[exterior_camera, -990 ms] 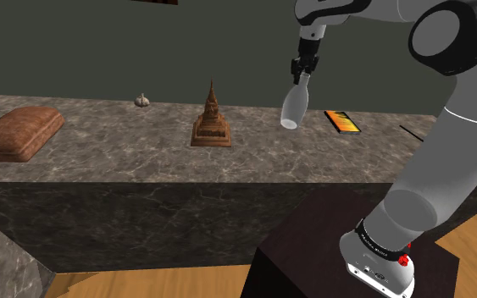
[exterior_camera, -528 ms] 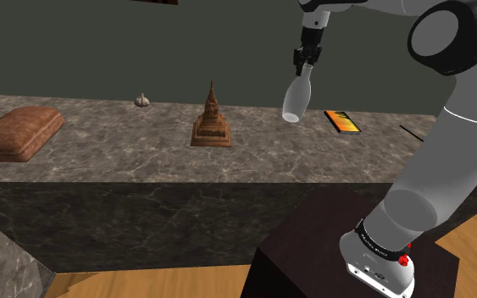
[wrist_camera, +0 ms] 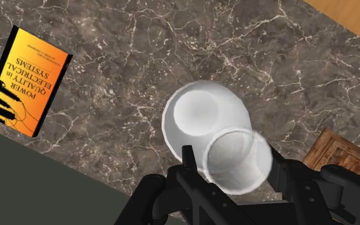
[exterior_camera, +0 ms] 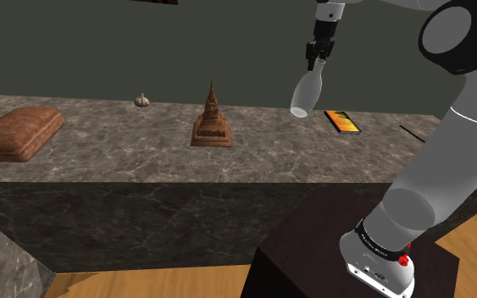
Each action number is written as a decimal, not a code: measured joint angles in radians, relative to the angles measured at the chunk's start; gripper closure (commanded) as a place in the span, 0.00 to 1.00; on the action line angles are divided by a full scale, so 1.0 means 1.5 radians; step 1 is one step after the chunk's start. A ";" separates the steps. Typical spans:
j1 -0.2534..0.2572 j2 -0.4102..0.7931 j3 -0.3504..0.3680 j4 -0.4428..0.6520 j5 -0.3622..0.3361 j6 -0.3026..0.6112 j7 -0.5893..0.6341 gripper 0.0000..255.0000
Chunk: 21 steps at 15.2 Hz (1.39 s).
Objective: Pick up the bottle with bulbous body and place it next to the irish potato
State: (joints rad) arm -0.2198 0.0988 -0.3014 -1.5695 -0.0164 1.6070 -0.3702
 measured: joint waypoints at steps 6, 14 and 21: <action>-0.039 -0.058 -0.037 -0.069 -0.021 0.017 -0.074 1.00; -0.094 -0.099 -0.095 -0.119 -0.043 0.035 -0.183 1.00; -0.145 -0.110 -0.153 -0.131 -0.055 0.046 -0.289 1.00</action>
State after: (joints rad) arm -0.4374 -0.0656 -0.5307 -1.7657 -0.0988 1.6762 -0.8043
